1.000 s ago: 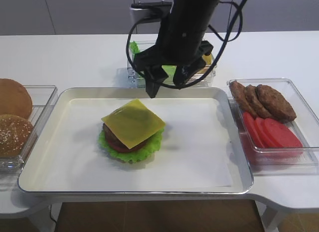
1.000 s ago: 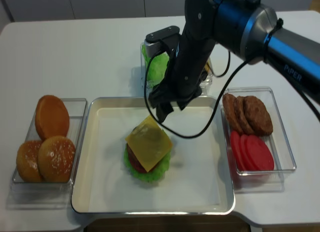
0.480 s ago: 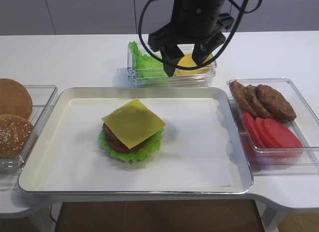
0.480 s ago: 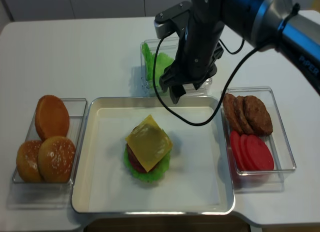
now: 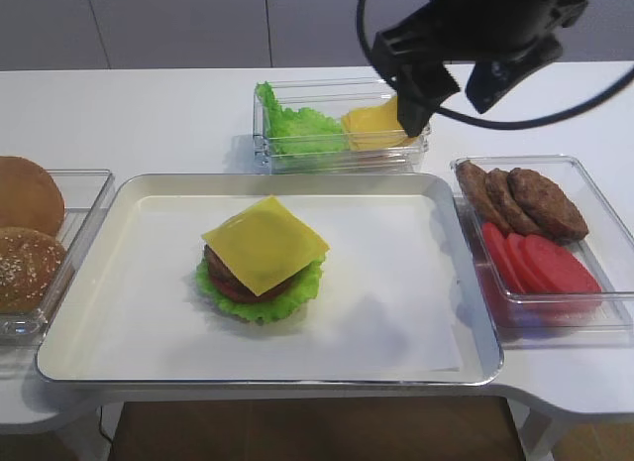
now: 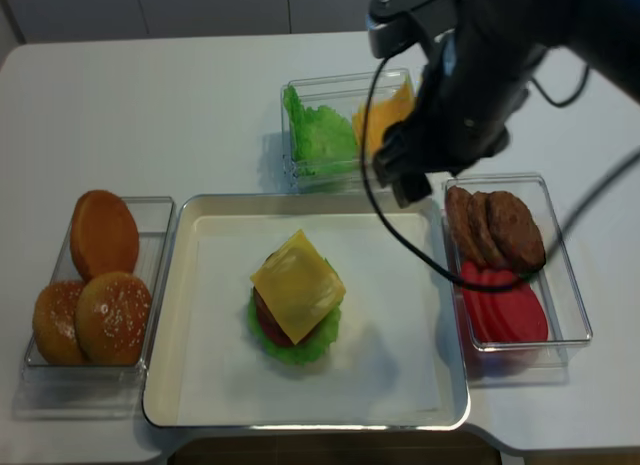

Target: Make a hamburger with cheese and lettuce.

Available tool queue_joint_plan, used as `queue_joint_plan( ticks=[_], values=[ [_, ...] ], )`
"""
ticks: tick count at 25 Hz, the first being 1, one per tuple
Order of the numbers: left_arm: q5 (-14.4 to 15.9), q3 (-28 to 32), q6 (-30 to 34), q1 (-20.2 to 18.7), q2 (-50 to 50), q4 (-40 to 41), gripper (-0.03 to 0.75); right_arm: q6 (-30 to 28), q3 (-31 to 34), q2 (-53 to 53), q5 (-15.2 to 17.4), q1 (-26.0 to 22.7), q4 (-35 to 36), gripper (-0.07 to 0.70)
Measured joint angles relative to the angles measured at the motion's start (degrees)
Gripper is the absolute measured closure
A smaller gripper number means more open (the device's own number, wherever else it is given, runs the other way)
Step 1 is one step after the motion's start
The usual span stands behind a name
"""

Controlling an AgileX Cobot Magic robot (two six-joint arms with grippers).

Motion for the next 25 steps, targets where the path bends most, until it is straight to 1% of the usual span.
queue_joint_plan(
  ticks=[9,20,25],
  values=[
    [0.00,0.00,0.00,0.00,0.00,0.00,0.433,2.91,12.14,-20.41,0.45,0.00,-0.75,0.095],
    [0.00,0.00,0.00,0.00,0.00,0.00,0.433,3.13,23.95,-48.24,1.24,0.00,-1.53,0.095],
    [0.00,0.00,0.00,0.00,0.00,0.00,0.433,3.13,29.41,-58.63,1.74,0.00,-1.57,0.095]
  ],
)
